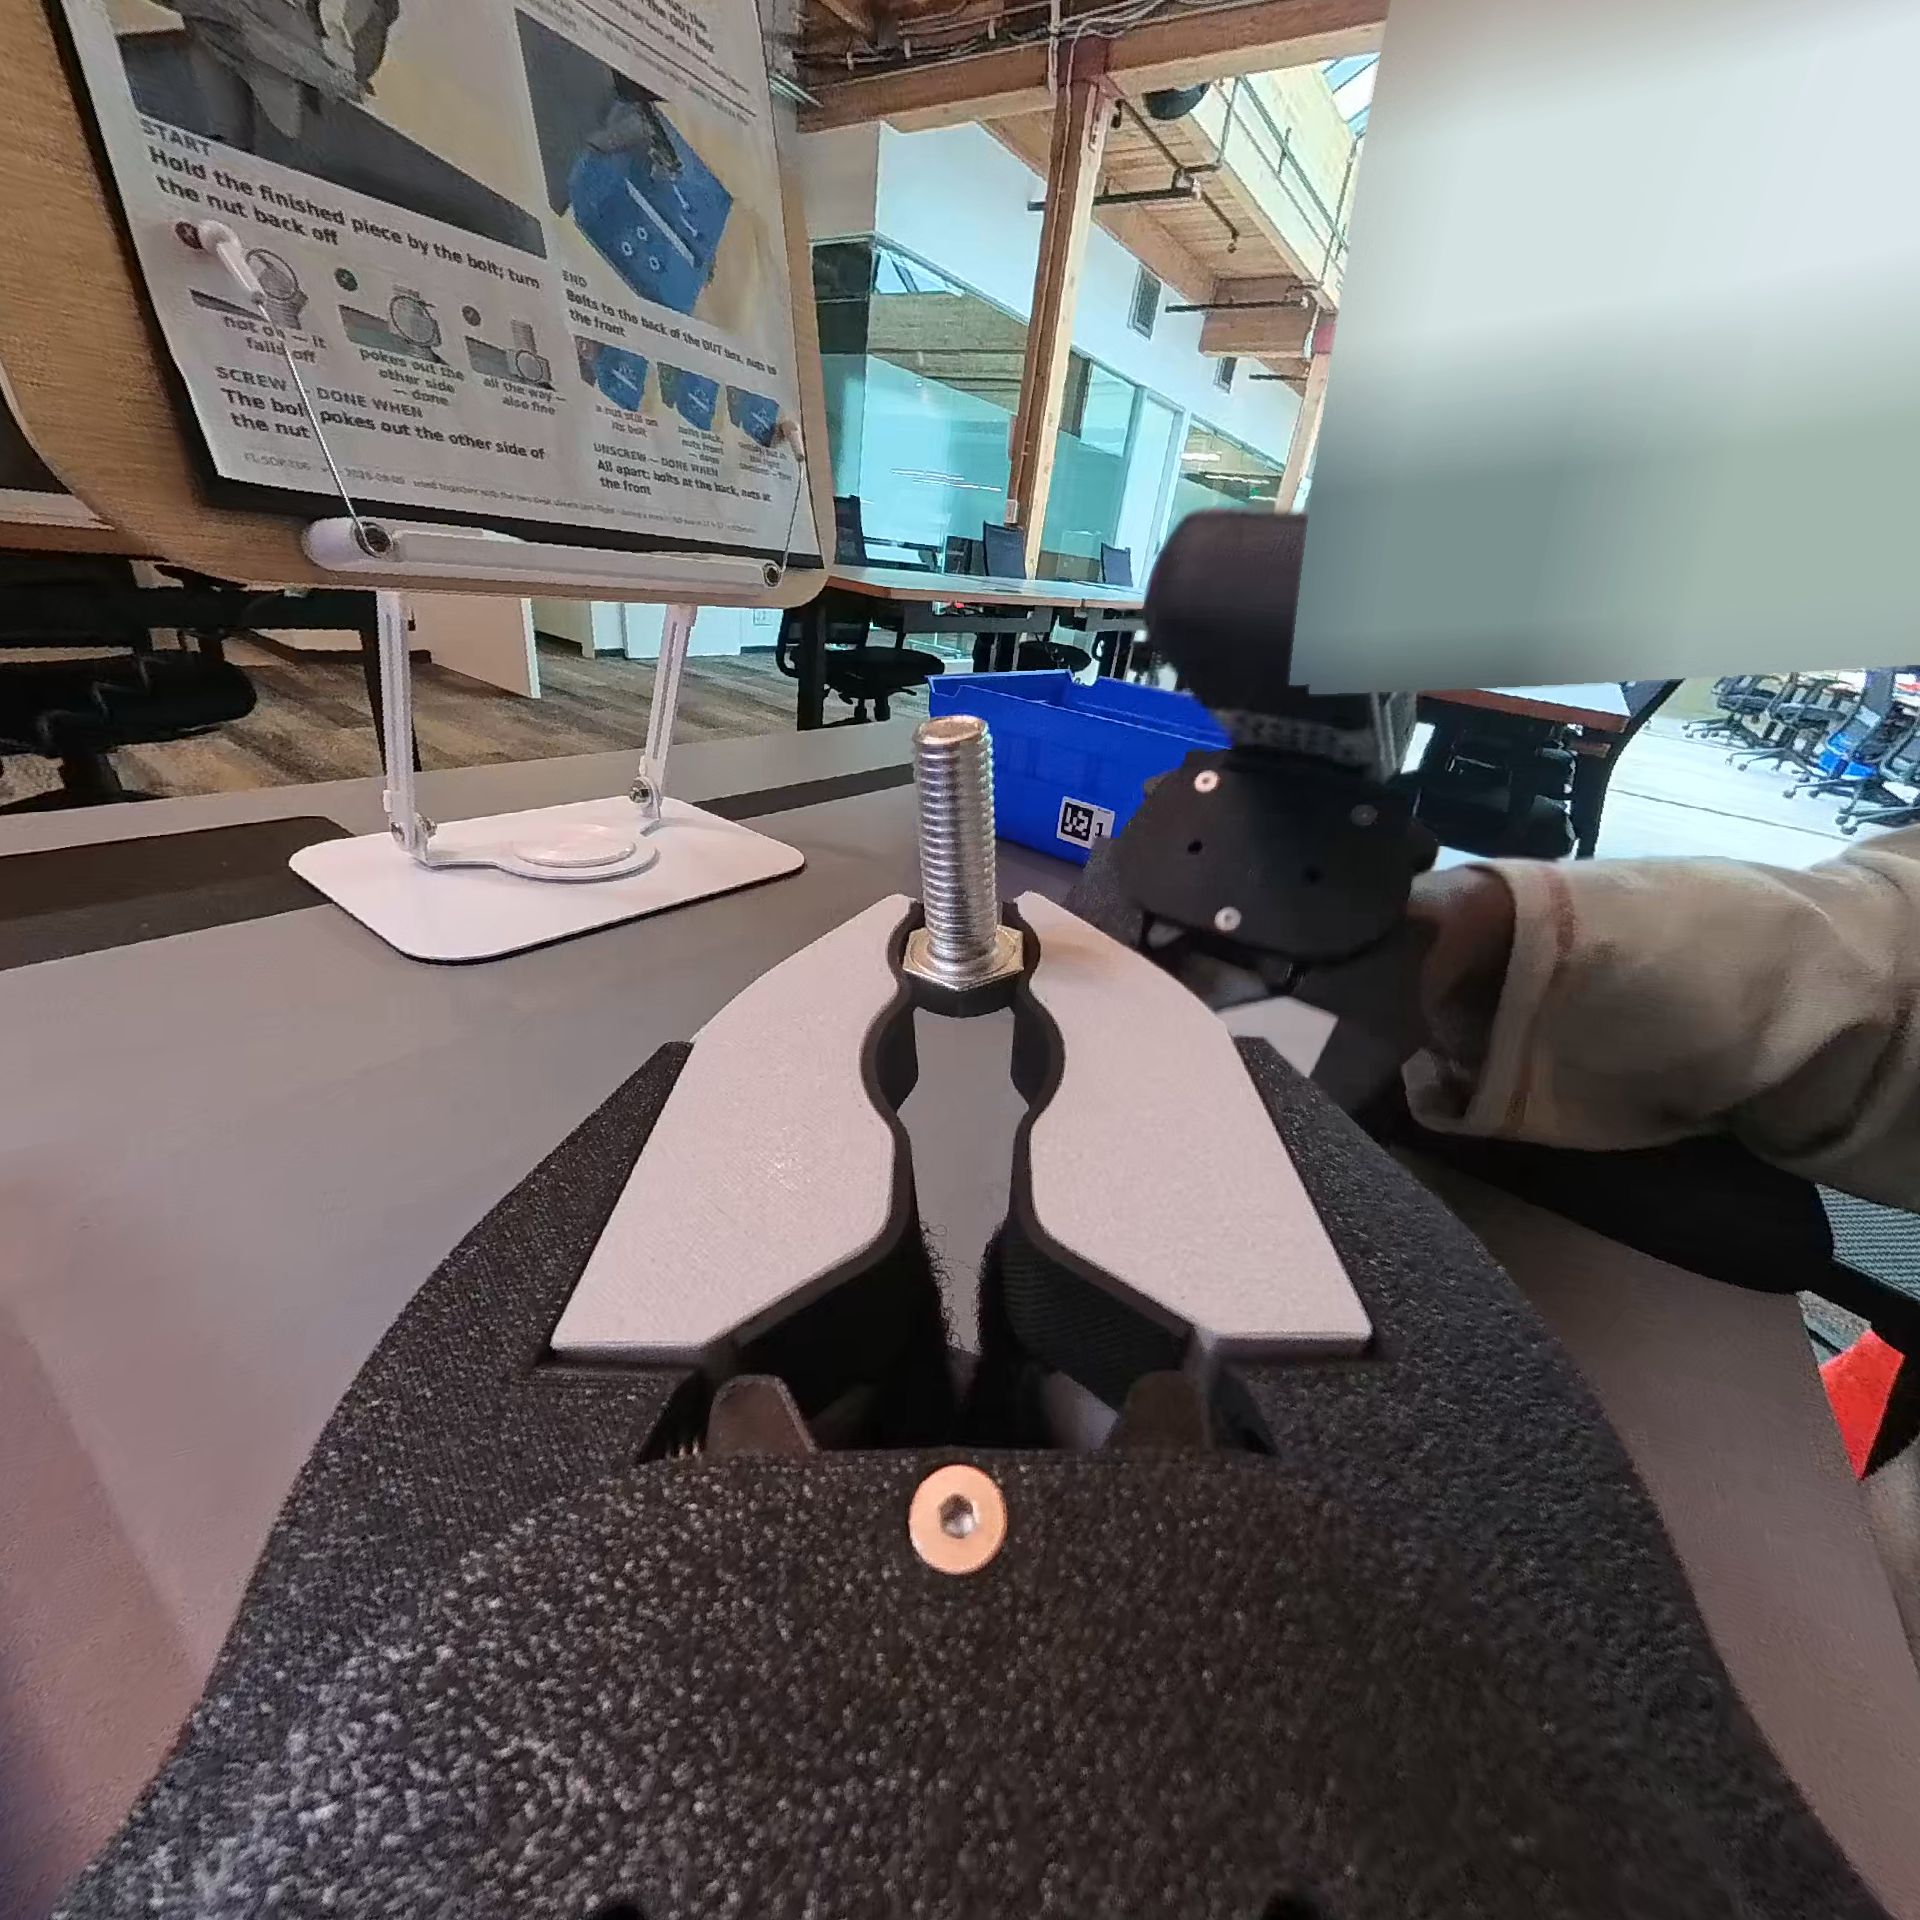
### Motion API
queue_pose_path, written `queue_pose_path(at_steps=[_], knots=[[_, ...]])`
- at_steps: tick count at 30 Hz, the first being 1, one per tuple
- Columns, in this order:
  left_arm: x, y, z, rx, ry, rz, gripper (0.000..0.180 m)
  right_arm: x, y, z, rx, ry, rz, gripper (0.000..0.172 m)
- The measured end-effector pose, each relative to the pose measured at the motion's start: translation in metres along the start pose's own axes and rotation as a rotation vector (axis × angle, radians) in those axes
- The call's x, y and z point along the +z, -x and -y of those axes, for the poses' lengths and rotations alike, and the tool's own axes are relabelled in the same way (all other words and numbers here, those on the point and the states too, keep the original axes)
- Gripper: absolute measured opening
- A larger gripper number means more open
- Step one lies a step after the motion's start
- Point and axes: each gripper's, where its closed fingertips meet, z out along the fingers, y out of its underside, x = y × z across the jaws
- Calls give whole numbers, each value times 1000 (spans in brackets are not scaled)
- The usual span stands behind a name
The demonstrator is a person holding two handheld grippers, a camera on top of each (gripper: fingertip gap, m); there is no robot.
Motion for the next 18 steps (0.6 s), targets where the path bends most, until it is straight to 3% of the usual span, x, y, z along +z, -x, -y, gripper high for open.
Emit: queue_pose_path(at_steps=[6,9,13,16,18], knots=[[3,-3,-4,26,26,-5,13,-24,2,-22,28,41,-23,7],[3,-4,-4,34,30,-6,13,-19,21,-22,-24,54,21,11],[3,-4,-4,32,26,-7,13,-9,21,-22,-114,78,-71,17],[3,-4,-5,34,30,-10,13,-3,18,-23,-77,85,-87,30],[3,-5,-5,42,35,-13,13,1,17,-26,-57,110,-83,25]])
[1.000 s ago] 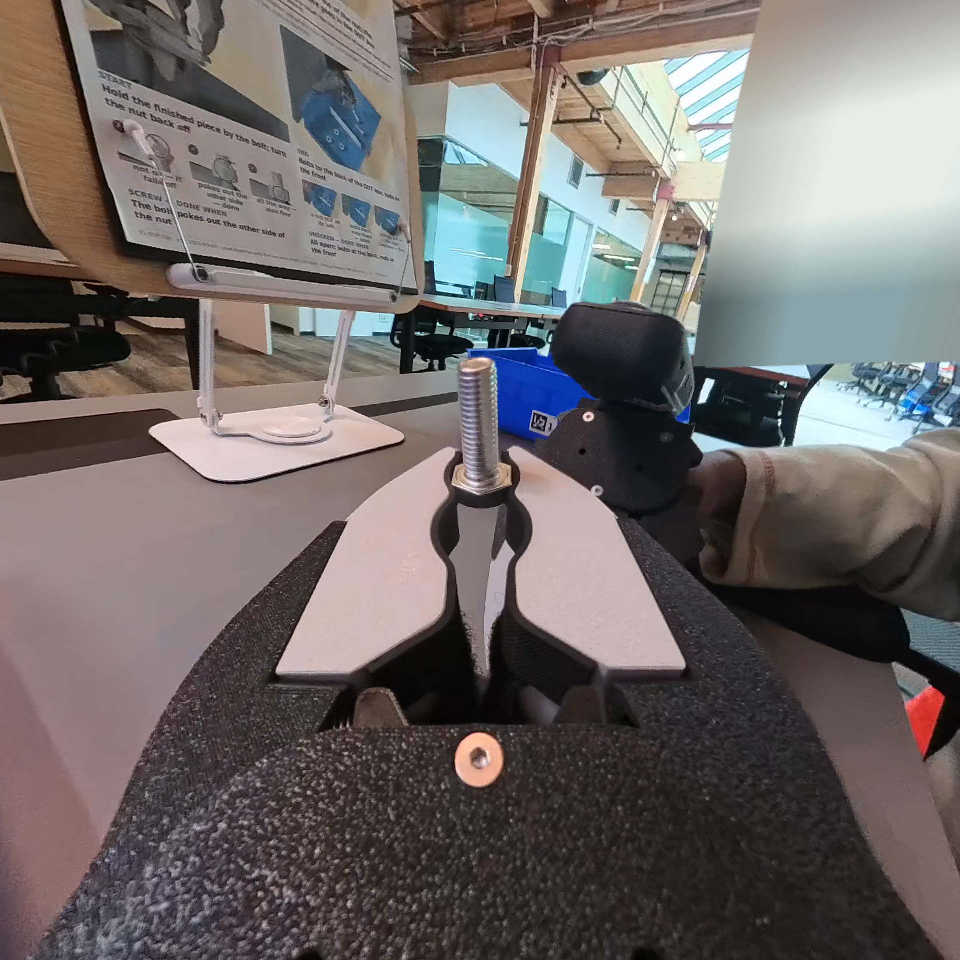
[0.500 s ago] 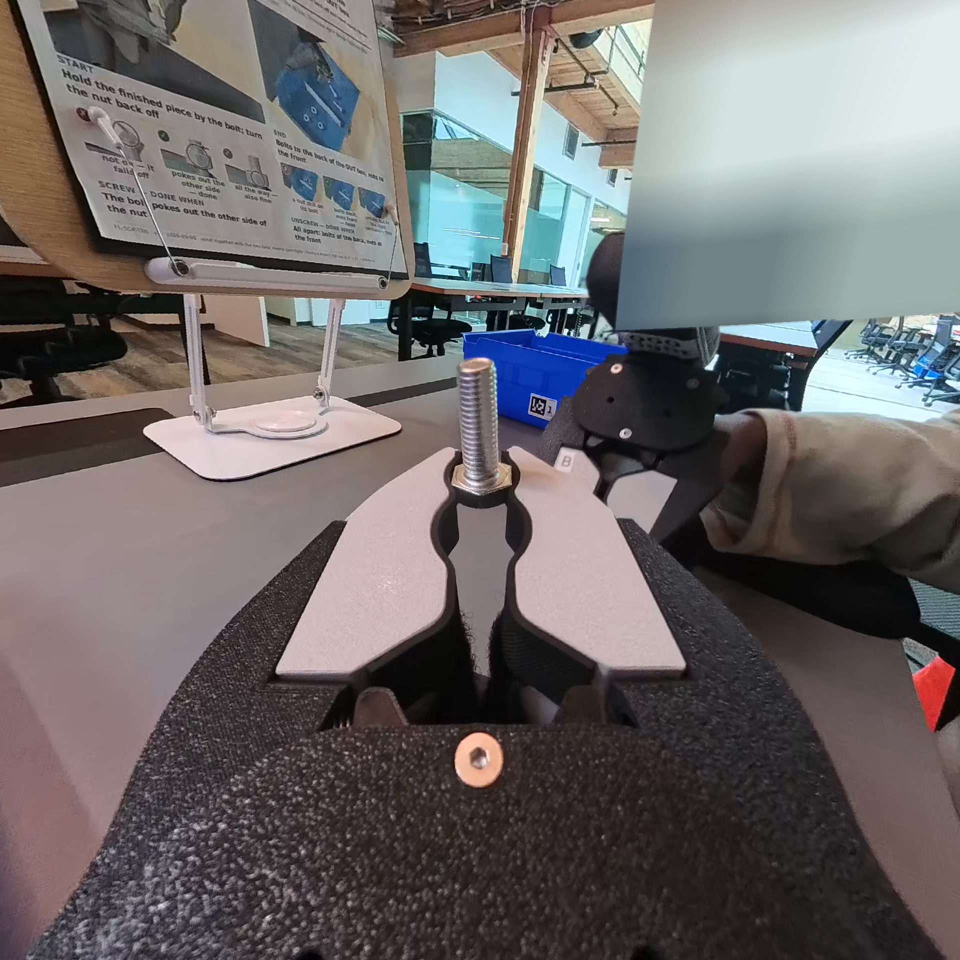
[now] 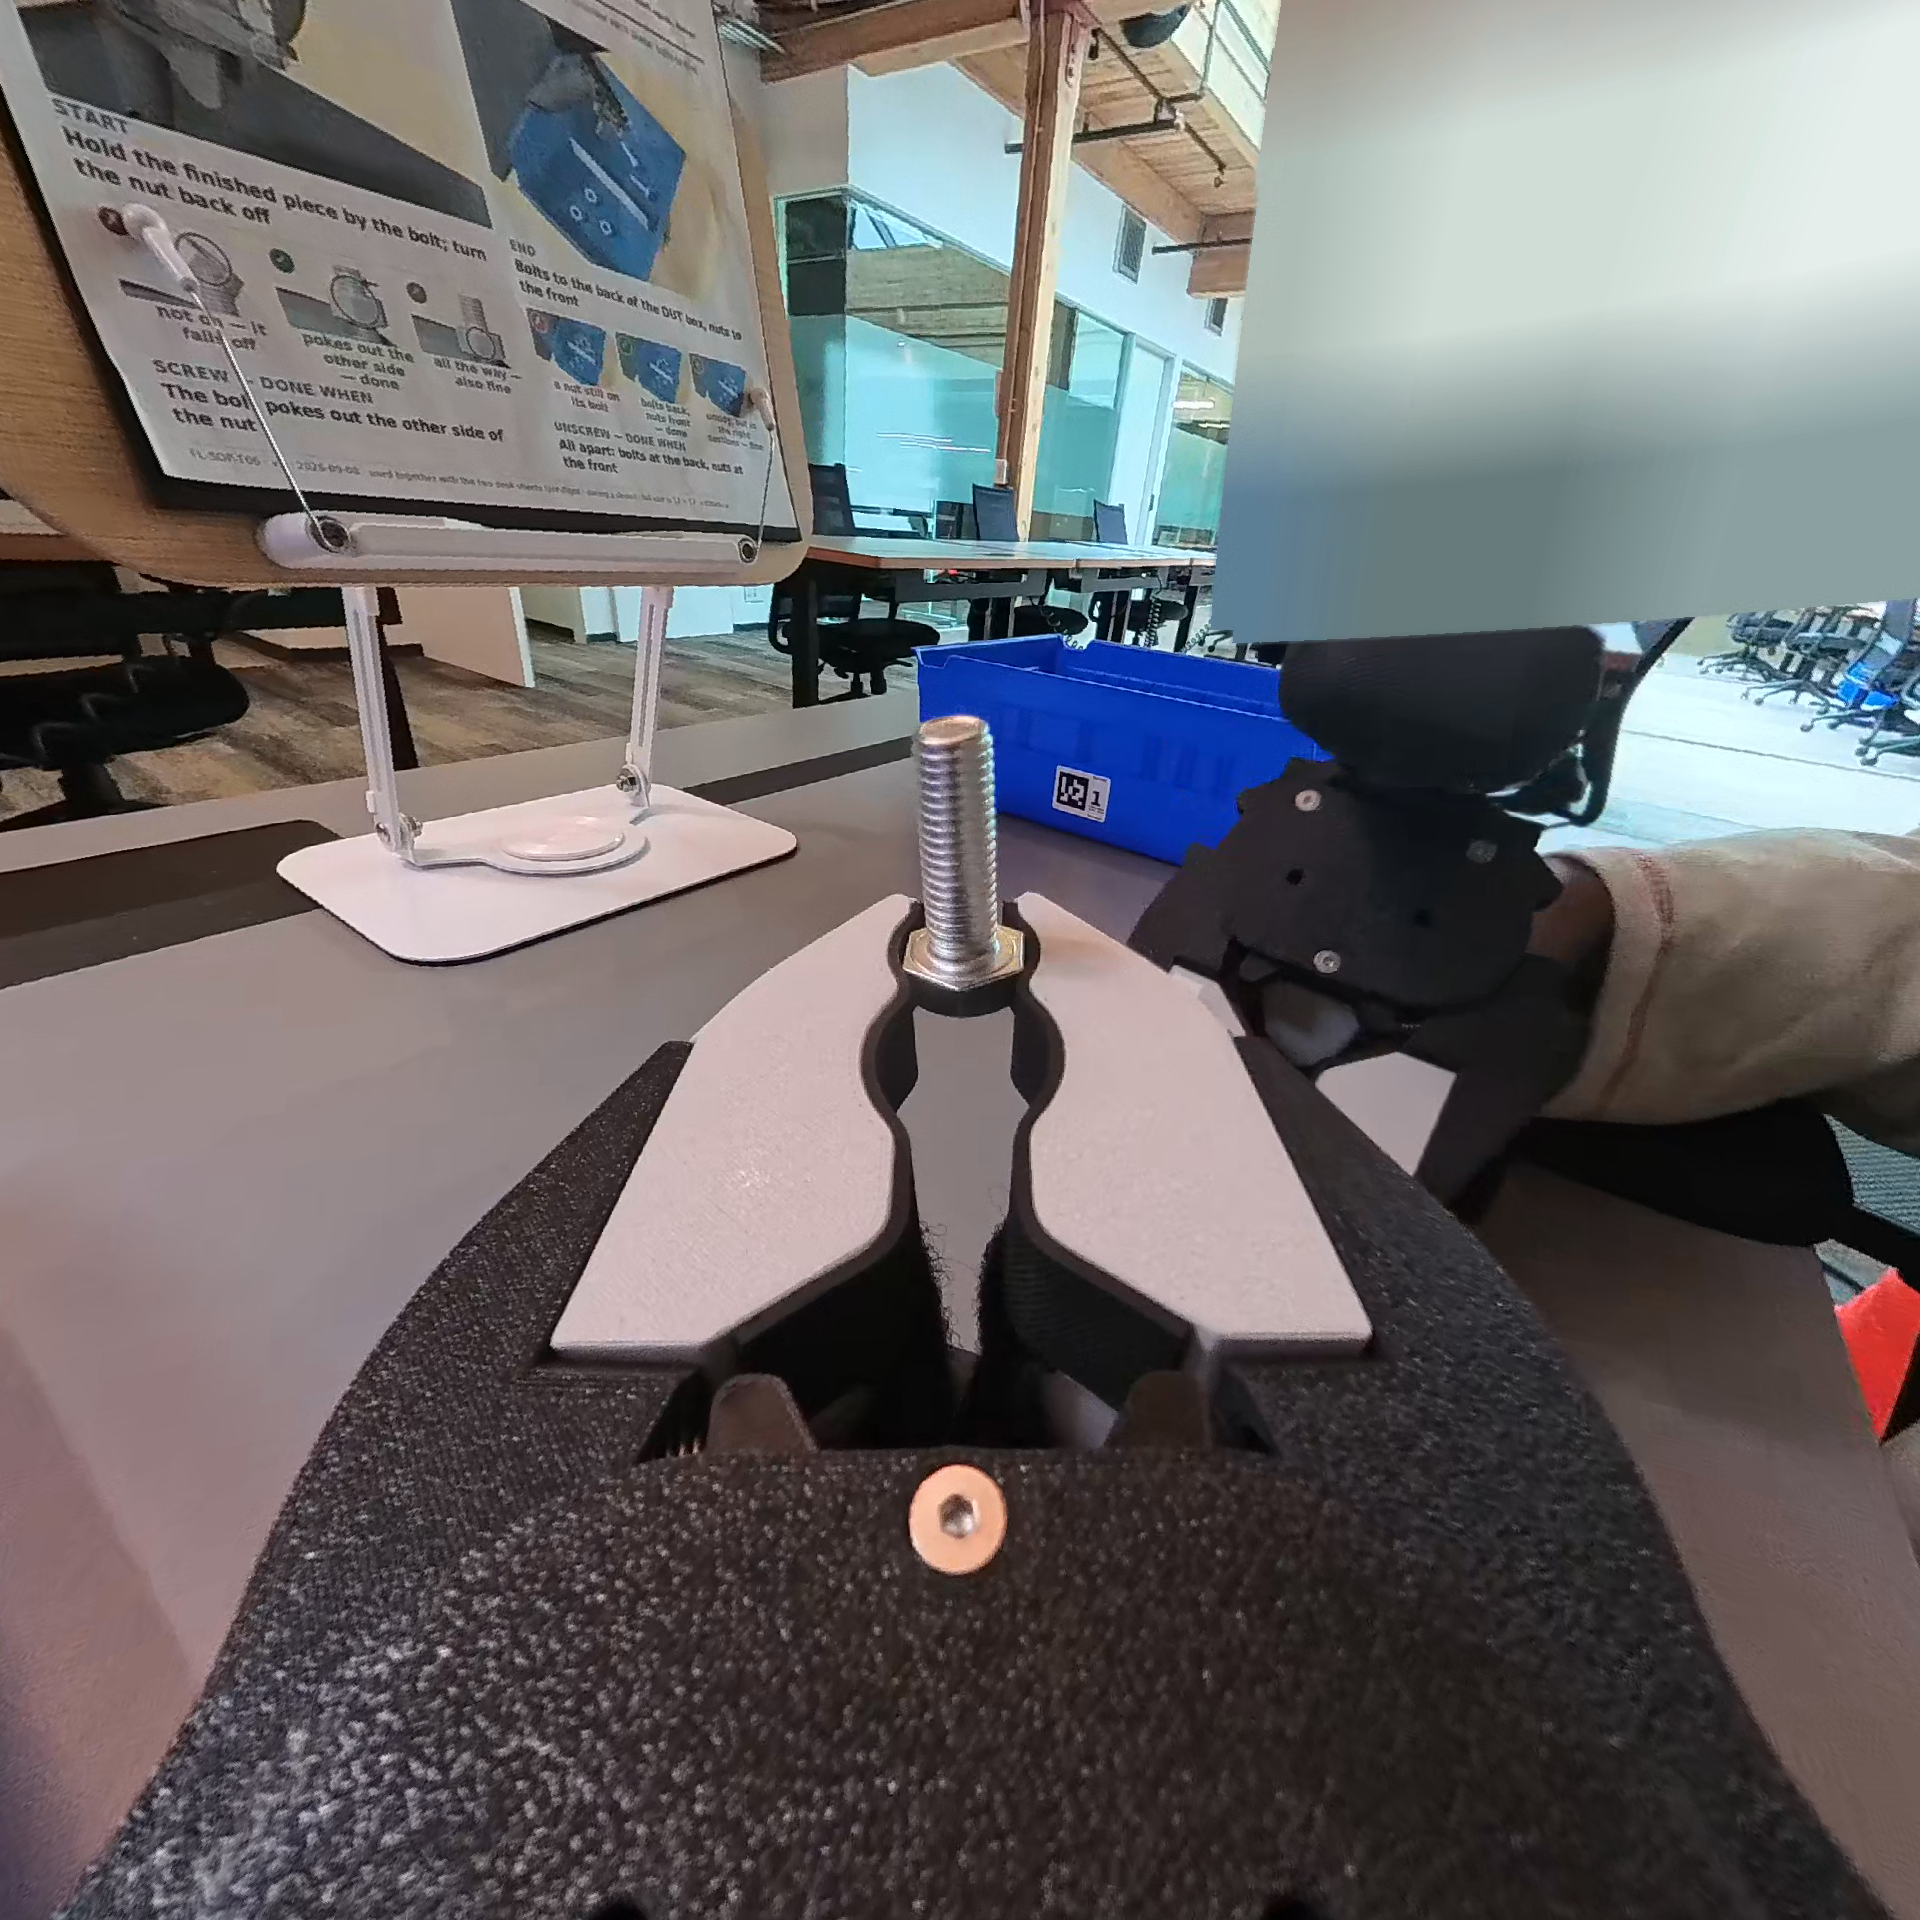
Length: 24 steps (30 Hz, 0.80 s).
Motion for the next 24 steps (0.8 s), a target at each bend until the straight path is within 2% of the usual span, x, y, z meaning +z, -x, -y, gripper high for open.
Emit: queue_pose_path(at_steps=[1,5,7,8,9,12,14,16,18,24], knots=[[0,-1,0,5,3,-1,13,2,-1,-3,-7,22,-5,17],[1,-2,-2,17,13,-6,13,-8,-1,-6,-7,24,-22,17],[1,-3,-2,23,15,-8,13,-30,-2,-10,58,-13,-32,11],[1,-4,-2,27,15,-8,13,-47,-3,-14,106,-45,-49,0],[1,-4,-2,32,16,-9,13,-65,-5,-19,169,-92,-75,0],[2,-6,-3,50,27,-11,13,-113,-4,-55,400,-210,-136,0],[4,-7,-6,61,42,-14,13,-129,2,-89,510,-218,-178,0],[5,-8,-8,72,56,-13,13,-135,13,-104,528,-220,-199,1],[6,-9,-9,86,64,-12,13,-133,24,-106,499,-216,-198,9],[8,-14,-14,135,89,-23,13,-124,15,-122,420,-39,-259,18]])
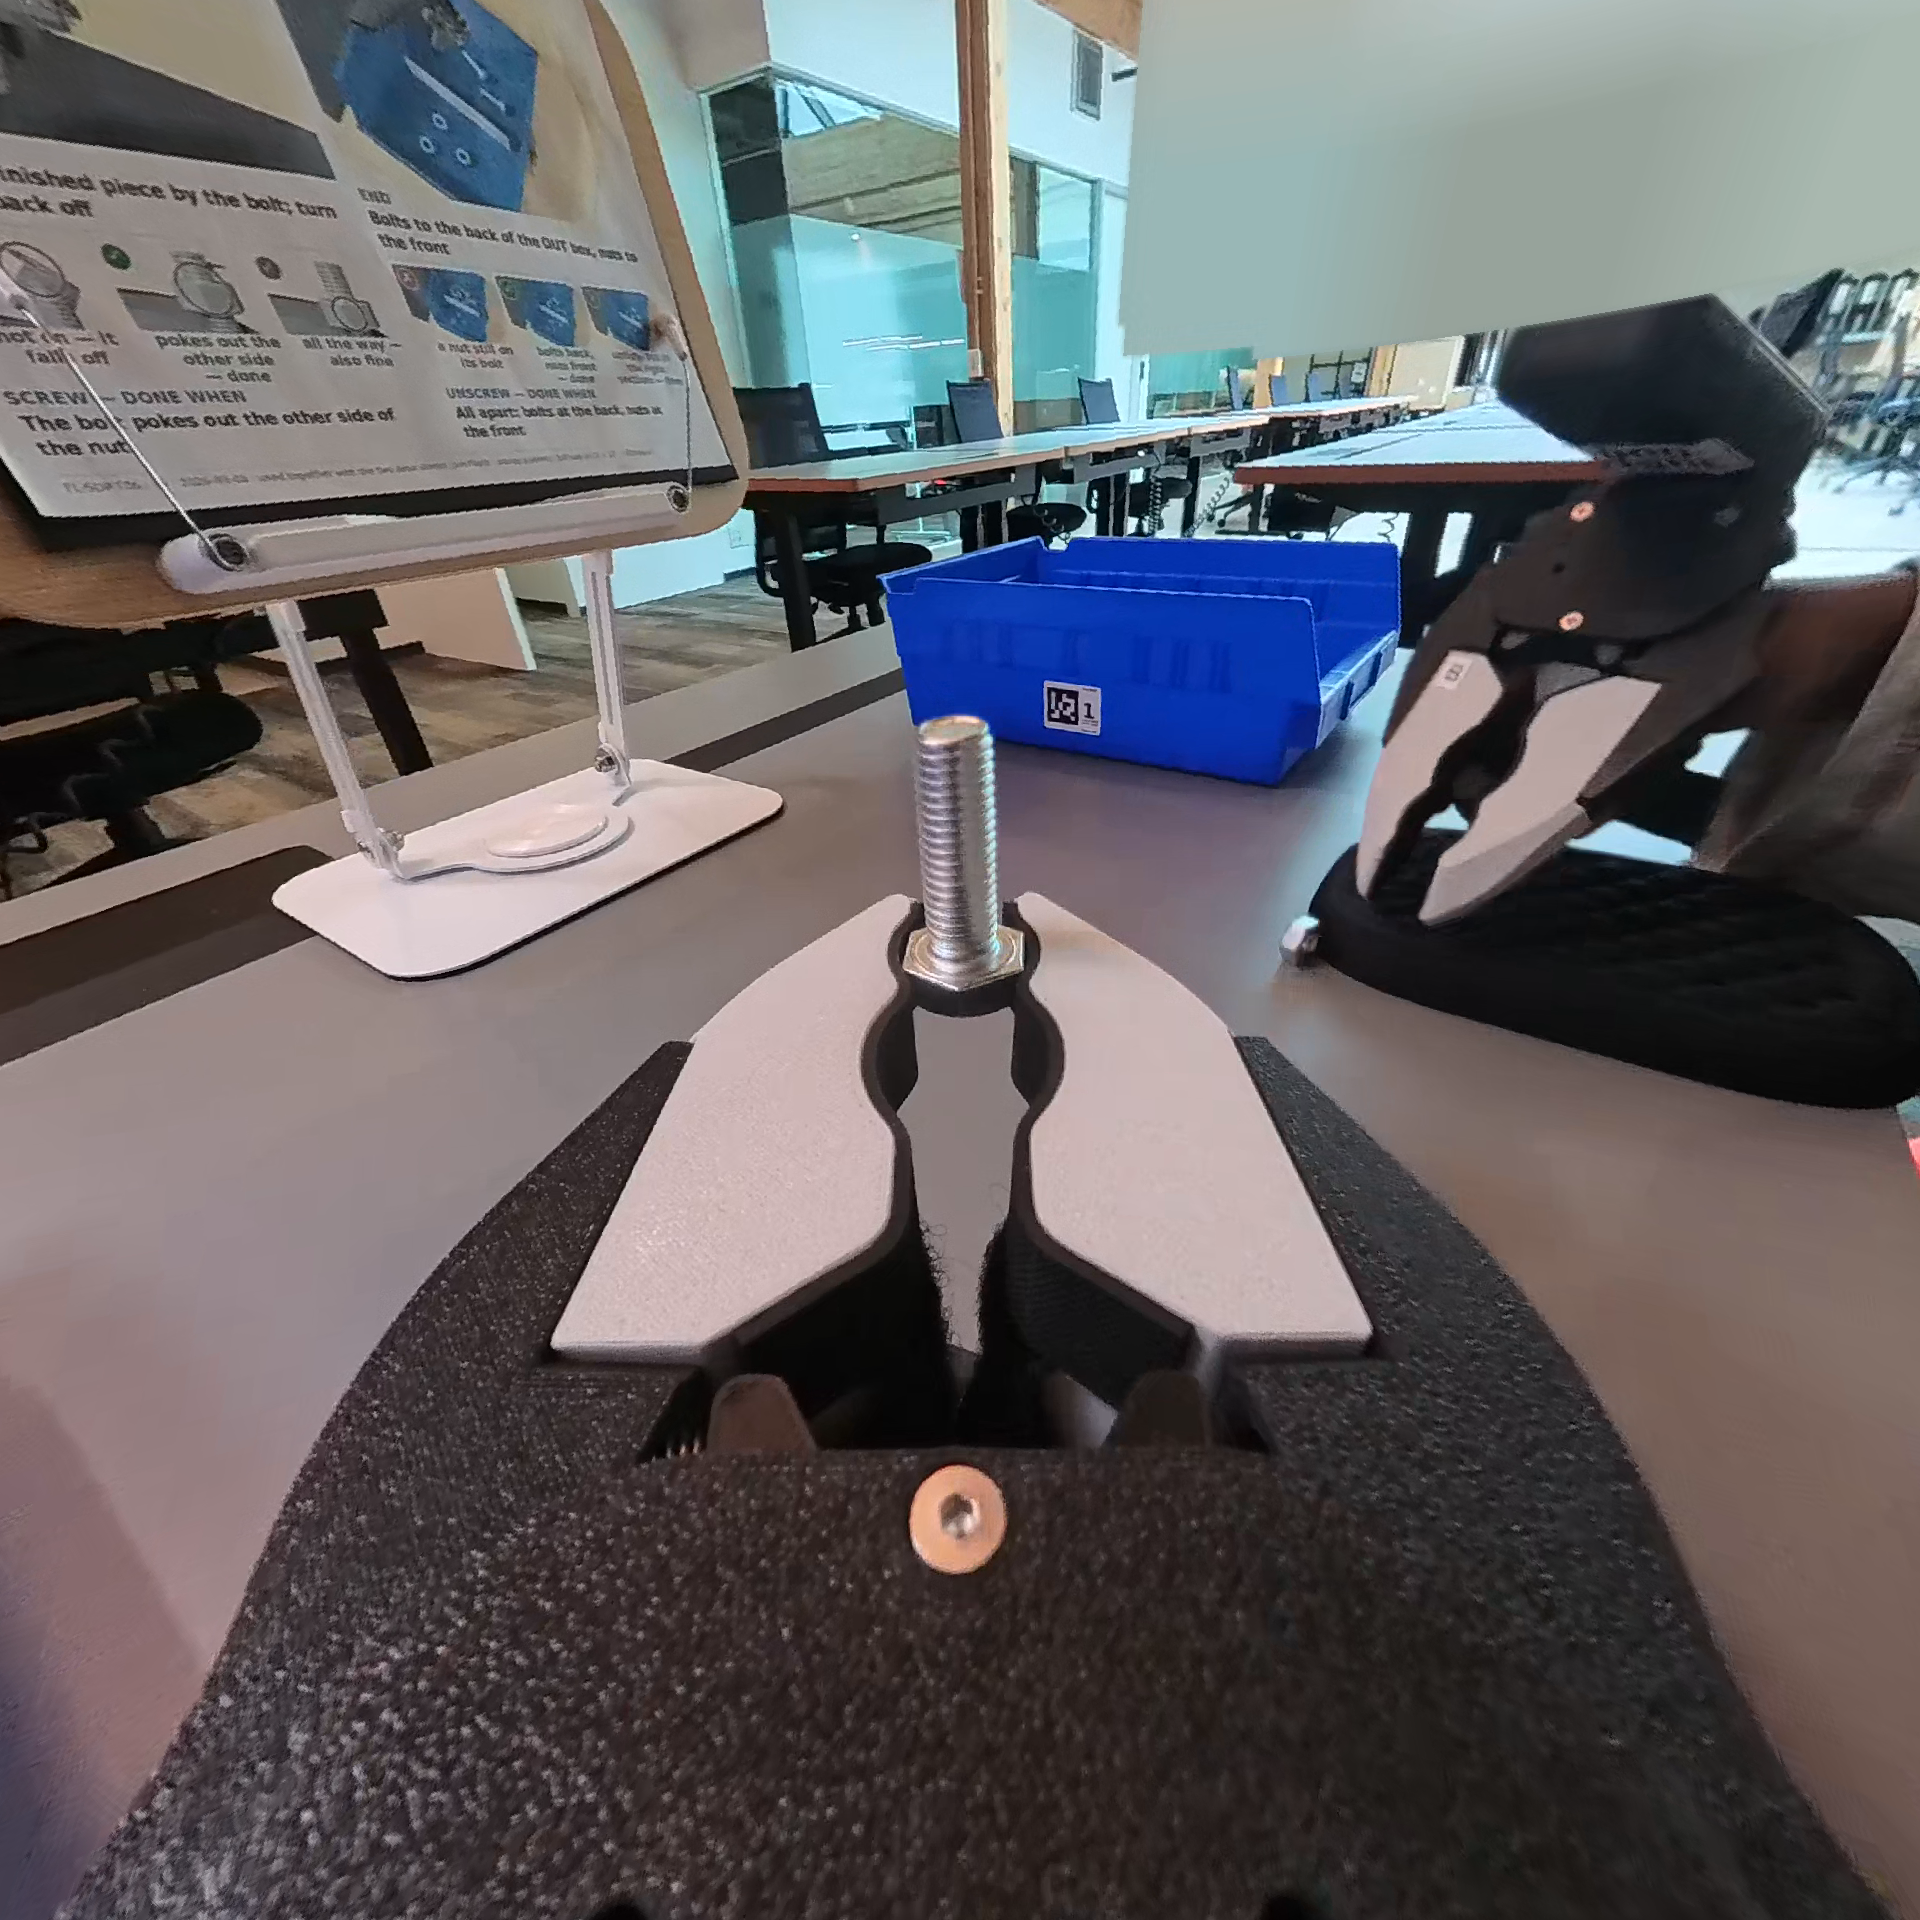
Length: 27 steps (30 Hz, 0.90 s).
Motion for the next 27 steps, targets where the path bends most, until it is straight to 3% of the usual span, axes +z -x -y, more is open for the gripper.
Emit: queue_pose_path(at_steps=[5,13,22,27], knots=[[2,-4,-2,31,18,-12,13,0,-21,-3,-72,100,-59,16],[3,-8,-4,49,32,-29,13,24,-29,1,-45,100,23,7],[6,-15,-10,109,74,-49,13,-20,-22,13,435,-200,260,7],[8,-17,-12,127,88,-51,13,-37,-23,-2,449,-212,206,7]])
